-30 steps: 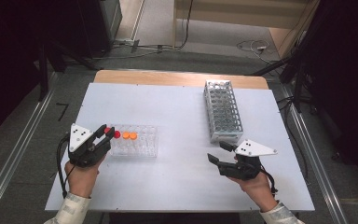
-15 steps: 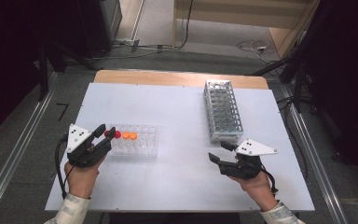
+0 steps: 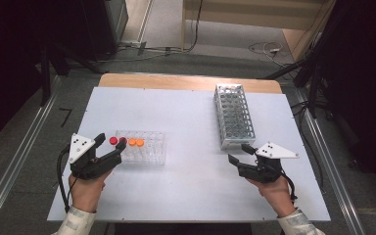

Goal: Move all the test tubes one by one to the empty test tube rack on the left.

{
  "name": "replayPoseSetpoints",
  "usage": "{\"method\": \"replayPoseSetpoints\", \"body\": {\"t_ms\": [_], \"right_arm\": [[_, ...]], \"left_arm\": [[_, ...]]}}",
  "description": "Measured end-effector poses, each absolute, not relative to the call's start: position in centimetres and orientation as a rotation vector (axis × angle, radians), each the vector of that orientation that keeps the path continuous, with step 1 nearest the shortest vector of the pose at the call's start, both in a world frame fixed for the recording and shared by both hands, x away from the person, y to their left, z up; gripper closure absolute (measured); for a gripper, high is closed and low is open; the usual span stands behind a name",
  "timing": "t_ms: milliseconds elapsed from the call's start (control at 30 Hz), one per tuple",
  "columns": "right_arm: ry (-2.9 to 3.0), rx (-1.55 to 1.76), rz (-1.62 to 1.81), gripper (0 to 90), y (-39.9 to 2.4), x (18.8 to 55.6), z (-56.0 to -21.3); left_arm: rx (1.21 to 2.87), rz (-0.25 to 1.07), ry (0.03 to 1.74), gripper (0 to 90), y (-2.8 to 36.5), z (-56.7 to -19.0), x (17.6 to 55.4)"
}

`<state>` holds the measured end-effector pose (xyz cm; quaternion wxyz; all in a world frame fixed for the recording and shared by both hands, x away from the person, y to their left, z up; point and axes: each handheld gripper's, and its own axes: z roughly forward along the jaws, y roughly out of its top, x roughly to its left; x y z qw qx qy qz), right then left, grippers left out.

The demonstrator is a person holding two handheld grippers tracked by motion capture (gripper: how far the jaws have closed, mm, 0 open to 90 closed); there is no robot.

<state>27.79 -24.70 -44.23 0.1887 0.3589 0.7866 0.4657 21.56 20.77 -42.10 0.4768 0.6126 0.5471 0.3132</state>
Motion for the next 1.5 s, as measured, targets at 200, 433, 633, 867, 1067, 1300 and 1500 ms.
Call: {"method": "replayPoseSetpoints", "body": {"t_ms": [200, 433, 633, 867, 1067, 1300, 1500], "right_arm": [[2.188, 1.037, 1.302, 33.6, -25.4, 28.0, -44.4], [2.173, 1.054, 1.291, 32.5, -25.8, 28.2, -44.4], [2.155, 1.062, 1.284, 31.5, -26.3, 28.4, -44.5], [2.129, 1.077, 1.277, 29.8, -27.2, 28.4, -44.6], [2.107, 1.091, 1.275, 29.5, -27.9, 28.2, -44.6], [2.086, 1.106, 1.268, 29.4, -28.8, 28.1, -44.6], [2.073, 1.123, 1.264, 29.4, -29.5, 27.9, -44.7]], "left_arm": [[1.503, 0.763, 1.334, 29.8, 20.6, -42.1, 21.4], [1.498, 0.761, 1.331, 29.7, 20.6, -42.1, 21.1], [1.498, 0.757, 1.330, 28.4, 20.5, -42.2, 20.7], [1.507, 0.757, 1.326, 25.9, 20.3, -42.4, 20.1], [1.494, 0.762, 1.332, 25.6, 20.7, -42.6, 19.4], [1.476, 0.772, 1.345, 25.5, 21.2, -43.1, 18.7], [1.463, 0.771, 1.359, 24.6, 21.6, -43.5, 18.3]]}}
